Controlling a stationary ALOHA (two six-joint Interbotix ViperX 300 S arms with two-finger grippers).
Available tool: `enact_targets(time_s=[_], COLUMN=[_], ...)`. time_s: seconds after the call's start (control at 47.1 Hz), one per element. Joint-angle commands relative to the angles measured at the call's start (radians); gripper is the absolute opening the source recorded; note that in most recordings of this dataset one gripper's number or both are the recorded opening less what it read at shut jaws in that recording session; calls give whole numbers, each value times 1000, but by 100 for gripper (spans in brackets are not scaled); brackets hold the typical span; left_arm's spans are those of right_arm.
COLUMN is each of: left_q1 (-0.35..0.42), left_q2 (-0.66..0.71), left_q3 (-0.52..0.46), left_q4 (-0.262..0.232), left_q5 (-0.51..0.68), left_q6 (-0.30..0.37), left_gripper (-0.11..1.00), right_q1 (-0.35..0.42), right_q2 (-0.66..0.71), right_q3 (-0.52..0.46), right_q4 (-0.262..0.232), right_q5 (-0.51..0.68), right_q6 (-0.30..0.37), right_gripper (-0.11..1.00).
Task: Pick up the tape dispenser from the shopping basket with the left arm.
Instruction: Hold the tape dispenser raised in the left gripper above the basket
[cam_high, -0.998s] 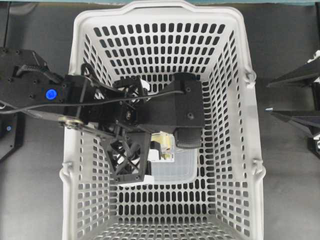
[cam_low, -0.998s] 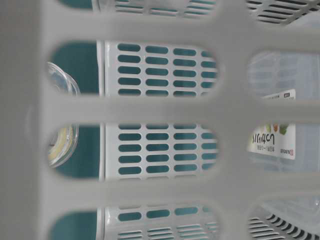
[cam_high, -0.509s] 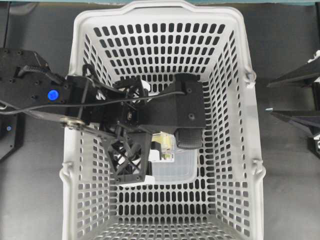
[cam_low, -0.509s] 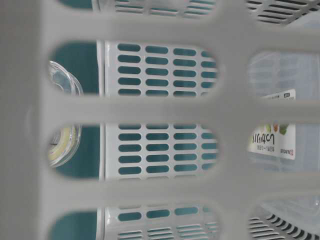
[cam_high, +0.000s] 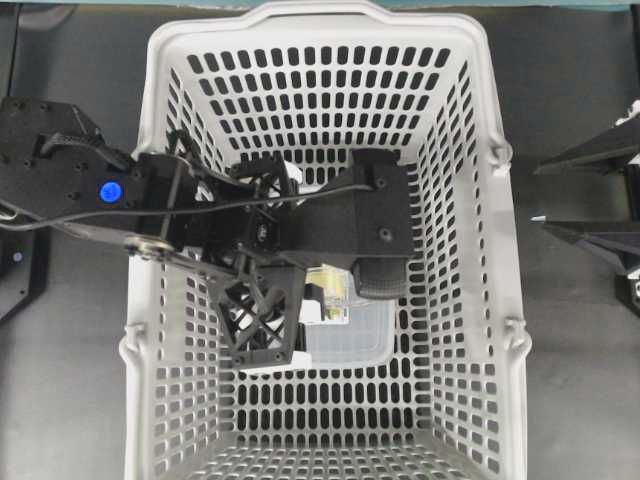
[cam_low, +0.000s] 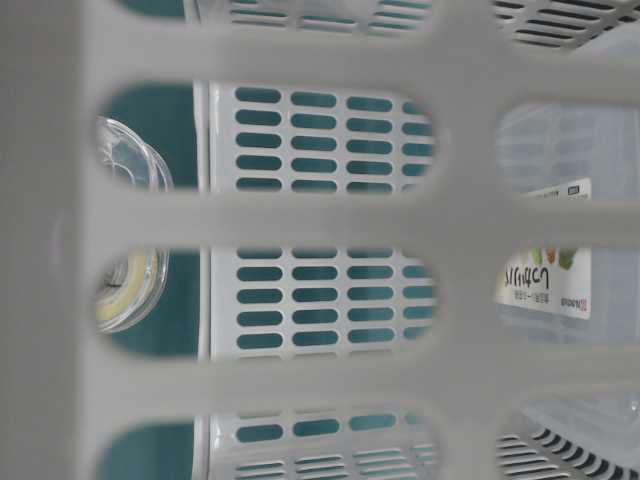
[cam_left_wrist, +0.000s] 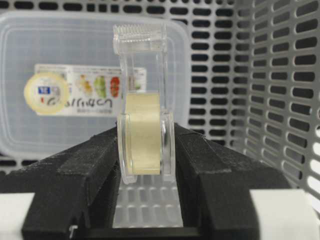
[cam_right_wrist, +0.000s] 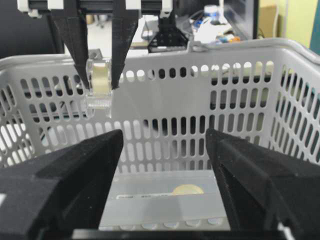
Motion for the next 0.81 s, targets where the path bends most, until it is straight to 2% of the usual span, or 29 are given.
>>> enact_targets(time_s=[0.0, 0.785], left_q1=[-2, -2], left_q2=[-12, -8], left_q3=[-23, -8], left_q4=[3, 3], left_q5=[-6, -11], left_q6=[2, 0], left_gripper=[28, 28], right_q1=[3, 3], right_q2=[5, 3], right_q3=[-6, -6], right_q4=[3, 3], right_q5=[-5, -5], right_q6=[0, 0], right_gripper=[65, 65])
